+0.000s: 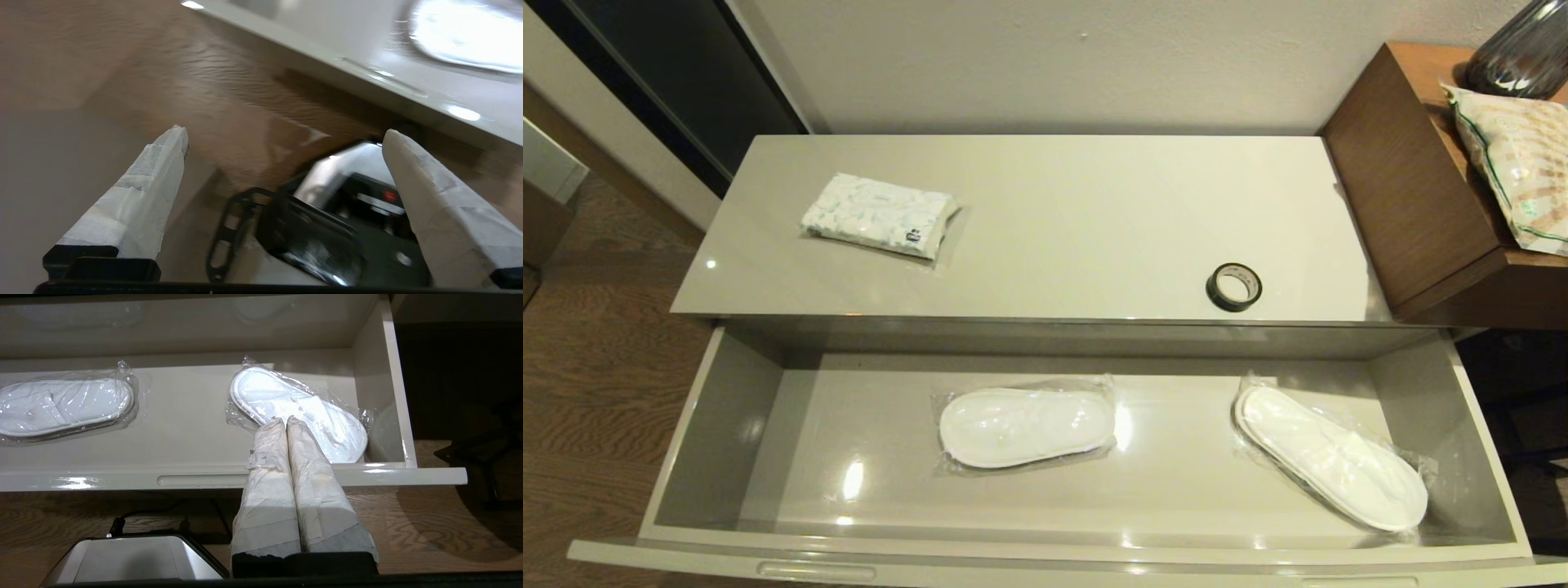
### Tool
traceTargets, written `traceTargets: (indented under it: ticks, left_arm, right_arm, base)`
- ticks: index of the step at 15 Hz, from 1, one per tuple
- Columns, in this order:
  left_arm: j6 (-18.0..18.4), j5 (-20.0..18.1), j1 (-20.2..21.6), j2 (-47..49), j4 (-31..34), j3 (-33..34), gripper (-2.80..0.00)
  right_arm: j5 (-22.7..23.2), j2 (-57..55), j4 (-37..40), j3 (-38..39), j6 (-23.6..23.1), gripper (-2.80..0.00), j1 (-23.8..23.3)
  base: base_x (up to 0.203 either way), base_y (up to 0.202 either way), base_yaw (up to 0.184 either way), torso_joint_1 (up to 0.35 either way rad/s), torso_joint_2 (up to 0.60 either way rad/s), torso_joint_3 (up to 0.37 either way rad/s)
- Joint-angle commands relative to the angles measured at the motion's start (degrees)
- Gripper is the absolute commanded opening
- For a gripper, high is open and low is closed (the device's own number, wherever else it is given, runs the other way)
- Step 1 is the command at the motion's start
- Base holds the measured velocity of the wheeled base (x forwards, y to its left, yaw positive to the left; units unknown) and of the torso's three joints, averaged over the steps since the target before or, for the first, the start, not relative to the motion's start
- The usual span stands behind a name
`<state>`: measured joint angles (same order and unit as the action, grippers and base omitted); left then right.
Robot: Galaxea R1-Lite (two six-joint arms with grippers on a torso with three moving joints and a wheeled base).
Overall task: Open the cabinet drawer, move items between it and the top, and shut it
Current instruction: Pick up the tissue on the table
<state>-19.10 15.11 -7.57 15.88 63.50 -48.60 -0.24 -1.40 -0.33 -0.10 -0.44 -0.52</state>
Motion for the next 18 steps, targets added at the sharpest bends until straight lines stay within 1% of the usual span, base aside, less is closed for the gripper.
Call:
traceTargets:
  ticks: [1, 2, 3, 4, 5, 6, 8, 9, 10, 12, 15, 18]
  left_arm:
    - [0.1, -6.1, 0.2, 0.1, 6.6, -2.3, 0.00]
    - [0.5, -7.4, 0.3, 0.1, 7.0, -4.5, 0.00]
    - [0.8, -10.6, 1.3, 0.0, 7.3, -6.7, 0.00]
    - [1.4, -13.4, 4.0, -0.7, 7.5, -6.8, 0.00]
    - [2.9, -14.9, 5.8, -2.3, 7.5, -4.8, 0.00]
    - [6.6, -15.5, 6.6, -5.4, 7.2, -1.8, 0.00]
    - [14.1, -15.1, 7.1, -13.8, 5.3, 5.4, 0.00]
    - [17.4, -14.6, 7.3, -15.7, 4.2, 8.0, 0.00]
    - [19.5, -14.2, 7.4, -15.8, 3.6, 10.2, 0.00]
    - [20.6, -14.1, 7.5, -15.7, 3.3, 11.3, 0.00]
    - [20.8, -13.8, 7.5, -15.7, 3.3, 12.6, 0.00]
    - [20.9, -13.9, 7.5, -15.7, 3.1, 12.1, 0.00]
  right_arm:
    - [0.0, -0.1, 0.0, 0.0, 0.0, -2.80, 0.0]
    - [0.0, -0.1, 0.0, 0.0, 0.0, -2.80, 0.0]
    - [0.0, -0.1, 0.0, 0.0, 0.0, -2.80, 0.0]
    - [0.0, -0.1, 0.0, 0.0, 0.0, -2.80, 0.0]
    - [0.0, -0.1, 0.0, 0.0, 0.0, -2.80, 0.0]
    - [0.0, -0.1, 0.0, 0.0, 0.0, -2.80, 0.0]
    - [0.0, -0.1, 0.0, 0.0, 0.0, -2.80, 0.0]
    - [0.0, -0.1, 0.0, 0.0, 0.0, -2.80, 0.0]
    - [0.1, -0.1, 0.0, 0.0, 0.0, -2.80, 0.0]
    - [0.0, -0.1, 0.0, 0.0, 0.0, -2.80, 0.0]
    - [0.0, -0.1, 0.0, 0.0, 0.0, -2.80, 0.0]
    - [0.1, -0.1, 0.0, 0.0, 0.0, -2.80, 0.0]
  base:
    - [0.000, 0.000, 0.000, 0.000, 0.00, 0.000]
    - [0.000, 0.000, 0.000, 0.000, 0.00, 0.000]
    - [0.000, 0.000, 0.000, 0.000, 0.00, 0.000]
    - [0.000, 0.000, 0.000, 0.000, 0.00, 0.000]
    - [0.000, 0.000, 0.000, 0.000, 0.00, 0.000]
    - [0.000, 0.000, 0.000, 0.000, 0.00, 0.000]
    - [0.000, 0.000, 0.000, 0.000, 0.00, 0.000]
    - [0.000, 0.000, 0.000, 0.000, 0.00, 0.000]
    - [0.000, 0.000, 0.000, 0.000, 0.00, 0.000]
    - [0.000, 0.000, 0.000, 0.000, 0.00, 0.000]
    - [0.000, 0.000, 0.000, 0.000, 0.00, 0.000]
    - [0.000, 0.000, 0.000, 0.000, 0.00, 0.000]
